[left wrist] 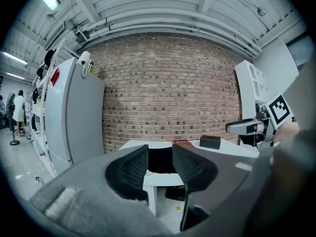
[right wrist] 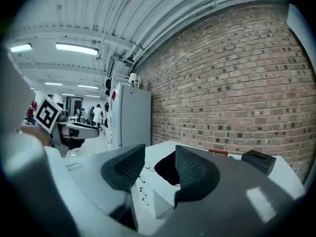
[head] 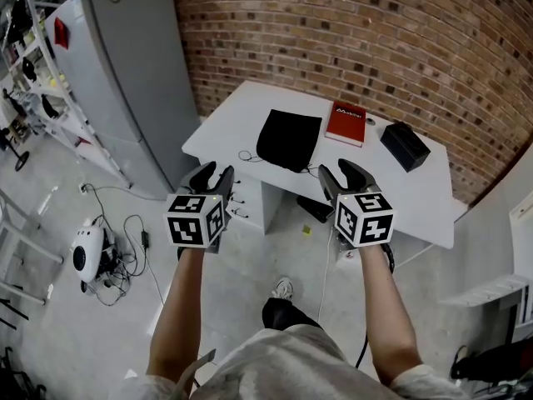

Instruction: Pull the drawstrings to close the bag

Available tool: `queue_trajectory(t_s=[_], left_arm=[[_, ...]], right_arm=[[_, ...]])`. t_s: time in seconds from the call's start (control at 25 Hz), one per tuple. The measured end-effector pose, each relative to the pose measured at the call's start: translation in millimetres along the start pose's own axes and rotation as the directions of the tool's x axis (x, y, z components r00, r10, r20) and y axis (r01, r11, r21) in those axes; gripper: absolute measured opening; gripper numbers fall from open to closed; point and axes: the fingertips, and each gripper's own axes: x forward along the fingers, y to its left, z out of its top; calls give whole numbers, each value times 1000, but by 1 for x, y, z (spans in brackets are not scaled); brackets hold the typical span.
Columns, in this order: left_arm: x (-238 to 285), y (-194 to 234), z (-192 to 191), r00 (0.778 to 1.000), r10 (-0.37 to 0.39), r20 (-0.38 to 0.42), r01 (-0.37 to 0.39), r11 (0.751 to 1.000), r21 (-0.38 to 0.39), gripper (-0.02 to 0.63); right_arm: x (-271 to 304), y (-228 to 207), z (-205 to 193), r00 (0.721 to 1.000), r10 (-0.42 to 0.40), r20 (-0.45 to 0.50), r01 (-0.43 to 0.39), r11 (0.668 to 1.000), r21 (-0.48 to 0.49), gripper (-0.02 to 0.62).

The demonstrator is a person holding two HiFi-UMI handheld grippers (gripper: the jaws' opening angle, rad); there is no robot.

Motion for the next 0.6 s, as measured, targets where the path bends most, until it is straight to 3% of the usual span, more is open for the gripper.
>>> queue_trajectory(t_s=[0.6], left_arm=[[161,21,24,999,-53,-13,54,998,43,155]], right_arm=[[121,-93,3,999,-38,3,38,999,32,185]])
